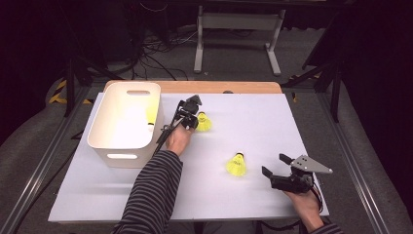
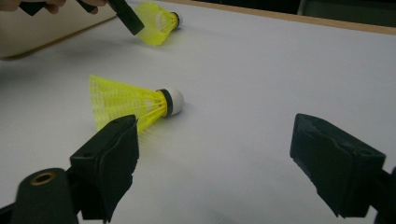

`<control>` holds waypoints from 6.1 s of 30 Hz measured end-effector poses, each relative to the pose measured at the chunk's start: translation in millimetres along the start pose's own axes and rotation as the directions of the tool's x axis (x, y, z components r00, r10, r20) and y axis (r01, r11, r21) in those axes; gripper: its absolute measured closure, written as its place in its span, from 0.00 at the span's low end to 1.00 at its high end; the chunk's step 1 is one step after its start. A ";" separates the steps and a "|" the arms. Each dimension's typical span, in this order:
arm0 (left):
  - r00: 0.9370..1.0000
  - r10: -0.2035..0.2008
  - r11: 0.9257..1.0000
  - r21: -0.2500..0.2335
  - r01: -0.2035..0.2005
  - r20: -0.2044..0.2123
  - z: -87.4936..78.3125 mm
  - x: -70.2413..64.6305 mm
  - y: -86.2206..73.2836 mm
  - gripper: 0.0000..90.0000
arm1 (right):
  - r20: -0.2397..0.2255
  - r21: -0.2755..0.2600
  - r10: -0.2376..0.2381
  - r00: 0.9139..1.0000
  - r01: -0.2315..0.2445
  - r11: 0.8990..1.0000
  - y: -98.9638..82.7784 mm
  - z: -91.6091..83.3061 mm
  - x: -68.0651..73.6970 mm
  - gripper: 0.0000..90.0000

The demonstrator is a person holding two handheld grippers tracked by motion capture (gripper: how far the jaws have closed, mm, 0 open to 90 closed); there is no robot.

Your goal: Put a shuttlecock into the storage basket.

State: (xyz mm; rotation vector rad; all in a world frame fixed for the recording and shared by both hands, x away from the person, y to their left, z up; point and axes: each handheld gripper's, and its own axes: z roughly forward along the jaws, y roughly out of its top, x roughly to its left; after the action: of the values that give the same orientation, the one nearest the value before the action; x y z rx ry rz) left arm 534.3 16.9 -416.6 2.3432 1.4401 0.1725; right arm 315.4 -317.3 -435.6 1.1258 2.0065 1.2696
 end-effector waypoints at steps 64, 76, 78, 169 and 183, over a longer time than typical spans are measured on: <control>0.994 0.098 0.995 -0.016 -0.097 0.055 -83.9 -15.3 -28.3 1.00 | 0.006 0.000 0.001 1.000 -0.001 1.000 0.0 -0.2 0.3 0.18; 0.992 0.111 0.993 -0.035 -0.109 0.056 -98.5 -10.0 -31.5 1.00 | 0.008 0.000 0.003 1.000 -0.003 1.000 0.0 -0.3 -0.3 0.18; 0.992 0.110 0.994 -0.033 -0.109 0.054 -101.4 -9.3 -32.0 1.00 | 0.009 0.000 0.004 1.000 -0.004 1.000 0.1 -0.5 -0.4 0.18; 0.997 0.060 0.995 -0.087 -0.055 0.056 -157.4 39.4 -58.7 1.00 | 0.015 0.001 0.018 1.000 -0.018 1.000 -0.3 -0.1 -1.7 0.18; 0.997 0.051 0.995 -0.090 -0.046 0.052 -163.6 44.6 -60.3 1.00 | 0.015 0.001 0.018 1.000 -0.018 1.000 -0.3 -0.2 -1.7 0.18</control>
State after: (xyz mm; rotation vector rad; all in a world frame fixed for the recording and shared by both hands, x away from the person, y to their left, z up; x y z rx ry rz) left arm 456.0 122.3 -293.6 2.2949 1.3233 0.1802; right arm 316.1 -318.9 -435.8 1.1530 1.9904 1.2658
